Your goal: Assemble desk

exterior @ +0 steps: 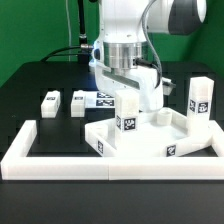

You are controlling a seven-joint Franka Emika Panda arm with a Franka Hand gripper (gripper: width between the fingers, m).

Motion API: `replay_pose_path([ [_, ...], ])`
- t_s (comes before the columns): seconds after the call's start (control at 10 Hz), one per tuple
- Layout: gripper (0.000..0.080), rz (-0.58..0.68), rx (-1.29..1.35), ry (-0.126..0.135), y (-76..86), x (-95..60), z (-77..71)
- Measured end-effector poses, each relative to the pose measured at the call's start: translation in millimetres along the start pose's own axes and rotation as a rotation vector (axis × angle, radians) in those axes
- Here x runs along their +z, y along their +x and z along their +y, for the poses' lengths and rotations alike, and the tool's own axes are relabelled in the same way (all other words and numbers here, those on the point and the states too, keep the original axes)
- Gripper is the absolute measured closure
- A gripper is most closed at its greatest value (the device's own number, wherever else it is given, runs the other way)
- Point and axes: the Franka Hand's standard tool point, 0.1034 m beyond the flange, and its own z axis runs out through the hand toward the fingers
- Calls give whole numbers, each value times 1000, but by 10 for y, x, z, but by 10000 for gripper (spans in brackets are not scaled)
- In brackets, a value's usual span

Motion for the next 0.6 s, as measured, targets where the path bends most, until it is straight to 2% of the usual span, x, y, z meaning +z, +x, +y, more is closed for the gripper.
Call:
replay_pose_path([
  [0.1, 745, -2, -62, -4, 19, -2, 15],
  [0.2, 745, -13, -220, -15, 121, -23, 43],
  [0.3, 745, -28, -366, -31, 151, -52, -37],
  [0.4, 745, -24, -533, -35, 199, -78, -141],
  [0.5, 745, -2, -680, -23, 236, -79, -255],
  [0.6, 745, 6, -714, -24, 204, -58, -258],
])
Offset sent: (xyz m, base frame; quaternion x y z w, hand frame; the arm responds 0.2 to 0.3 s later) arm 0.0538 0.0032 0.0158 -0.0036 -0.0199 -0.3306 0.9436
